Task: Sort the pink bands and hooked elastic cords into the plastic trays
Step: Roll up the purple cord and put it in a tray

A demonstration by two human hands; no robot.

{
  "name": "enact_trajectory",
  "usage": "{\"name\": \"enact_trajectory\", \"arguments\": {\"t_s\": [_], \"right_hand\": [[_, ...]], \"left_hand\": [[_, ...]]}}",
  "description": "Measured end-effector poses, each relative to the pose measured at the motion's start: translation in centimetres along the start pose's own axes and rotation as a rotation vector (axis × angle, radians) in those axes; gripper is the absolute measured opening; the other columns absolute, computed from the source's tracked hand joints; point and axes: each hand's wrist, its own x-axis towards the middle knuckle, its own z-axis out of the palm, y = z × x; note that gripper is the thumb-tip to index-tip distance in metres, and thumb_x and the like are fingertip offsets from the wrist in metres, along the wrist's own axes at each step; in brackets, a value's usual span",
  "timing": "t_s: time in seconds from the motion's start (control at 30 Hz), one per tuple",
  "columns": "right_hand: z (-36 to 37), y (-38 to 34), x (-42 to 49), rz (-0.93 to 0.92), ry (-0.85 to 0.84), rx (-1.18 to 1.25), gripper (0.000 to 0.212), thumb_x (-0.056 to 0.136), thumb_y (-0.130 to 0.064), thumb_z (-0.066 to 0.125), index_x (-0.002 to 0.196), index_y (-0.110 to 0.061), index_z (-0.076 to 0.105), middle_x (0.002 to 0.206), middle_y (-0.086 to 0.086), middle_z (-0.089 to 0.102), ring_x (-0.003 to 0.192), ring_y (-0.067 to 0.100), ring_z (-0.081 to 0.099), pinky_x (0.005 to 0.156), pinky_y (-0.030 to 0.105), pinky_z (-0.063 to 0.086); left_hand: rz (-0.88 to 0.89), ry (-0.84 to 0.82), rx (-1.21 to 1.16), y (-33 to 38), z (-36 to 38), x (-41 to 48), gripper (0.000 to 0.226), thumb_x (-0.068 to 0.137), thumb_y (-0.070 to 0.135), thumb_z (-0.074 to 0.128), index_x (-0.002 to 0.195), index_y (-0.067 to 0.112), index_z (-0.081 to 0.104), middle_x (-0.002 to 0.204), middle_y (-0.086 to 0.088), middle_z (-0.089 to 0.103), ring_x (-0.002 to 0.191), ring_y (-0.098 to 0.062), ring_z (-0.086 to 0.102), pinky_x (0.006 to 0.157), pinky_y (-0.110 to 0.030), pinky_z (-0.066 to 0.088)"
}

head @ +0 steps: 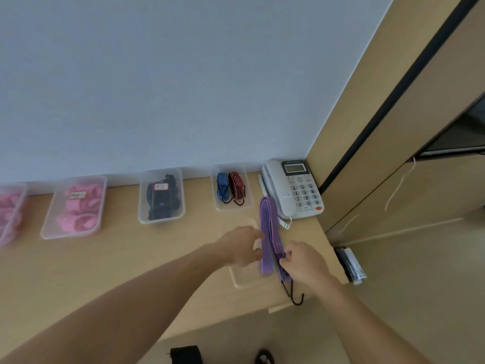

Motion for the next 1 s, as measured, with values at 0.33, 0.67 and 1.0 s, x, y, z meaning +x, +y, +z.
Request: {"name": "enact_trajectory", "arguments": {"t_s": [0.33,0.67,1.0], "right_hand": [[3.0,3.7,0.6,-0.214,0.018,-0.121,0.024,0.083,-0.042,0.062,0.088,-0.020,0.069,0.089,-0.002,0.039,0.097,0.024,0.053,0.075,0.030,0.047],[-1.2,4.5,1.8,-0.473,0.001,-0.087,0.017,0.096,-0.032,0.050,0.096,-0.019,0.061,0.105,0.001,0.060,0.096,0.024,0.060,0.074,0.031,0.041],[-17.0,-1.7,1.1,-0.682,0.463,0.288,0.009,0.097,-0.028,0.057,0.097,-0.021,0.062,0.081,-0.014,0.065,0.070,0.006,0.056,0.069,0.027,0.042]], "left_hand": [[-0.140,0.076,-0.014,4.1,2.1,0.2,0.049,0.092,0.028,0.055,0.140,0.019,0.050,0.140,-0.004,0.051,0.130,-0.023,0.045,0.108,-0.037,0.038],[-0.181,0.157,0.020,6.8,0.4,0.7,0.058,0.090,0.023,0.057,0.146,0.020,0.042,0.149,-0.001,0.041,0.137,-0.021,0.038,0.111,-0.036,0.035],[-0.066,0.447,-0.407,8.8,-8.5,0.4,0.015,0.090,0.011,0.057,0.101,0.015,0.066,0.092,0.003,0.068,0.083,-0.004,0.064,0.074,-0.018,0.049]]}}
